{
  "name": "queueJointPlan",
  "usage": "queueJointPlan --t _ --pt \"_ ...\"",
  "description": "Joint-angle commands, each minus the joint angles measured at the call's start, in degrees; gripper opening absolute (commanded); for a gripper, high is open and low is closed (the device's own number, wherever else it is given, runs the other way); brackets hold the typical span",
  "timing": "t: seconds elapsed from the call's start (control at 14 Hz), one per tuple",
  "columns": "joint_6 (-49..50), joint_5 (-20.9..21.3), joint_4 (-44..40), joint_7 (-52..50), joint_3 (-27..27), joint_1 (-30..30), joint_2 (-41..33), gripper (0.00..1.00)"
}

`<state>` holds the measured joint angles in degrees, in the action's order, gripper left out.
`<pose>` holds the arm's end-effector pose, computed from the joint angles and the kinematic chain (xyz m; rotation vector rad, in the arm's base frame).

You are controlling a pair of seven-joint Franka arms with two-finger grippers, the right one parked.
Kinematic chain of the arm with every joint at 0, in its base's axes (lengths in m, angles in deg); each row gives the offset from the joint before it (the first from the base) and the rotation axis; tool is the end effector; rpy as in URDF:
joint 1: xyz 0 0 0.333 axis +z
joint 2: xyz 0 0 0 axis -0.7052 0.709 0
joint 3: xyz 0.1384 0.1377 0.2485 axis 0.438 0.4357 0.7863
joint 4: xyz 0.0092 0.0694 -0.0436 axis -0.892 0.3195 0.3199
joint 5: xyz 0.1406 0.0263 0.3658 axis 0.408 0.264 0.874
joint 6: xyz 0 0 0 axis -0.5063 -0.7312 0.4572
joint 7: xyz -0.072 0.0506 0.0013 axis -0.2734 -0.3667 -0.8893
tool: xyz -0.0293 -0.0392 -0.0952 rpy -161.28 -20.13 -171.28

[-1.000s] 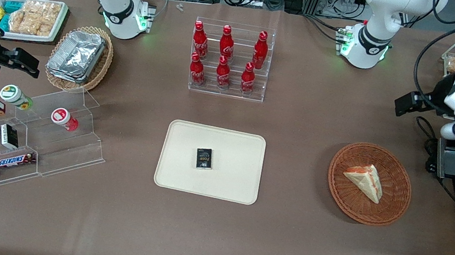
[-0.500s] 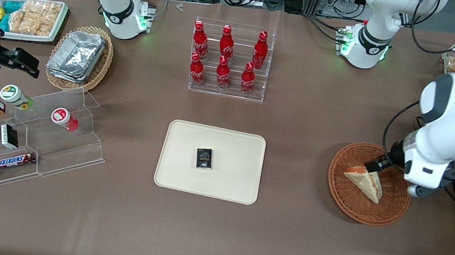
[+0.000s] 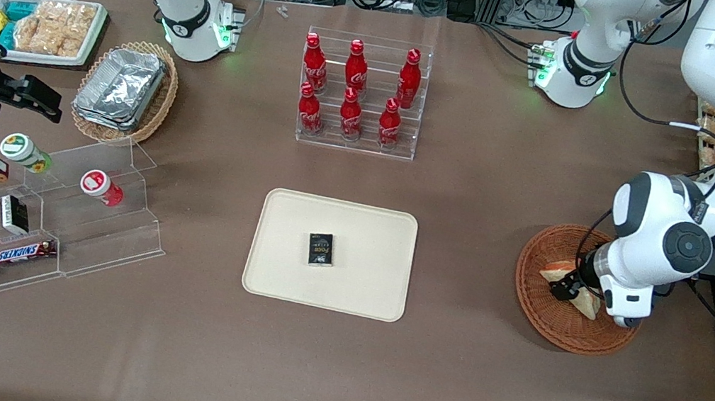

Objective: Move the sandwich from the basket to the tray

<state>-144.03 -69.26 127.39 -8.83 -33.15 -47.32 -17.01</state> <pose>0.5923 -0.0456 0.2600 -2.8148 -1.3711 0.0876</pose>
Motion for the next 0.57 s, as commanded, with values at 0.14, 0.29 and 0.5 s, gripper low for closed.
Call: queueJointPlan --t 0.14,0.29,0.5 --pt "-7.5 0.1 3.2 -2.3 0.9 0.1 1.7 0.17" --pt "-7.4 0.2 3.1 -2.3 0.9 0.1 0.2 0.0" --pt "-5.1 0.4 2.8 -0.7 0.7 -0.3 -5.0 0.0"
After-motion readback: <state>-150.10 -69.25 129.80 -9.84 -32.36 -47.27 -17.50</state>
